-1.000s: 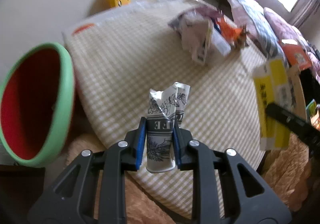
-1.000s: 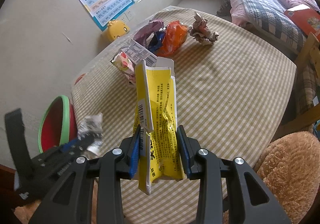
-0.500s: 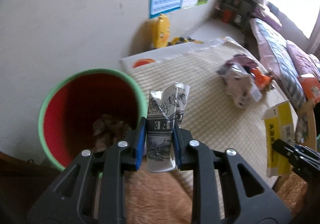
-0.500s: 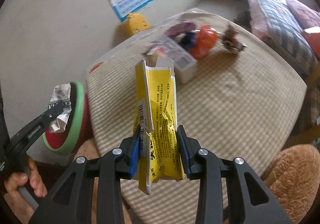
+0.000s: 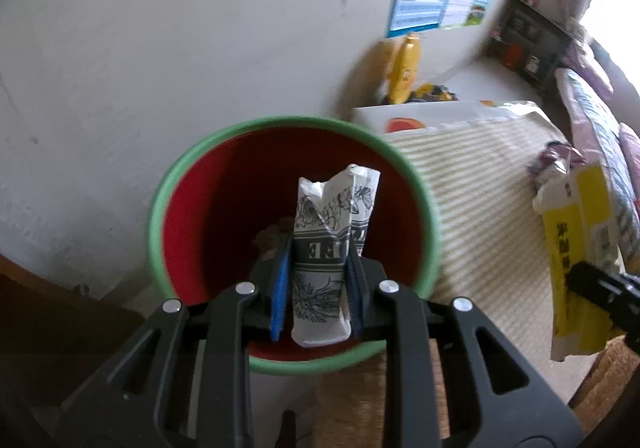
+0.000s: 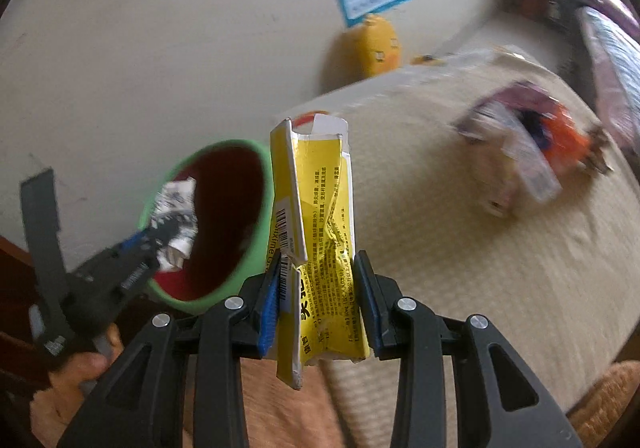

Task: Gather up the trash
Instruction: 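Carry the white wrapper and yellow package to the red bucket and release both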

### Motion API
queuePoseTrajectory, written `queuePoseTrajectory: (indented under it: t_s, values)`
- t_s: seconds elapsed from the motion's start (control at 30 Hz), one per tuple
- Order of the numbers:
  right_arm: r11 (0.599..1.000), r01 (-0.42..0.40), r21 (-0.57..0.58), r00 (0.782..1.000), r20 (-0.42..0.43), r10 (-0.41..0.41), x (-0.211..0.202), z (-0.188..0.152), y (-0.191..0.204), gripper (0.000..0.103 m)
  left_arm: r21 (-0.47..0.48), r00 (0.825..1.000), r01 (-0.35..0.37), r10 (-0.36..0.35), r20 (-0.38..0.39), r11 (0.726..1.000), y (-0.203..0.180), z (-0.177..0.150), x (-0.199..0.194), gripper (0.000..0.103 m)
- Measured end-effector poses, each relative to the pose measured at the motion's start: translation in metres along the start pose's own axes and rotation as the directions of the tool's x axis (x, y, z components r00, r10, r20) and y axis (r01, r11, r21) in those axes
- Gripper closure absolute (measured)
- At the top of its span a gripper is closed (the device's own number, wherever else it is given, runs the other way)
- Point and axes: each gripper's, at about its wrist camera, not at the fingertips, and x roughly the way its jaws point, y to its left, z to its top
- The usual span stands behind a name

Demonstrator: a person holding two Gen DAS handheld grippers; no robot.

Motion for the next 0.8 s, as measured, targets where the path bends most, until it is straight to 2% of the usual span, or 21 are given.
queuePoseTrajectory:
  t_s: [0.23, 0.43, 0.5, 0.6, 0.67, 0.8]
  values:
    - [0.995, -0.079, -0.061, 0.995, -0.061, 0.075, 0.035, 0.016, 0.046, 0.069, -0.071, 0.998, -0.043, 0.04, -0.04, 0.997, 0.038, -0.004, 0.013, 0.079]
    - [0.989, -0.108, -0.102, 0.992, -0.08, 0.1, 0.053, 0.024, 0.07, 0.062, -0.112, 0.997, -0.056, 0.05, -0.058, 0.992, 0.052, -0.005, 0.019, 0.078]
    - [0.988, -0.114, -0.103, 0.992, -0.068, 0.108, 0.053, 0.028, 0.073, 0.055, -0.122, 0.997, -0.056, 0.049, -0.06, 0.991, 0.053, -0.004, 0.02, 0.053]
    - [0.988, -0.126, -0.094, 0.992, -0.031, 0.124, 0.049, 0.031, 0.073, 0.046, -0.125, 0.998, -0.056, 0.052, -0.038, 0.991, 0.054, -0.005, 0.018, 0.042]
    - [0.988, -0.127, -0.085, 0.992, -0.027, 0.125, 0.048, 0.032, 0.07, 0.046, -0.117, 0.997, -0.062, 0.057, -0.045, 0.991, 0.051, -0.005, 0.02, 0.034]
    - [0.991, -0.124, -0.054, 0.992, -0.025, 0.123, 0.042, 0.033, 0.055, 0.045, -0.129, 0.997, -0.052, 0.045, -0.056, 0.99, 0.049, -0.006, 0.021, 0.033]
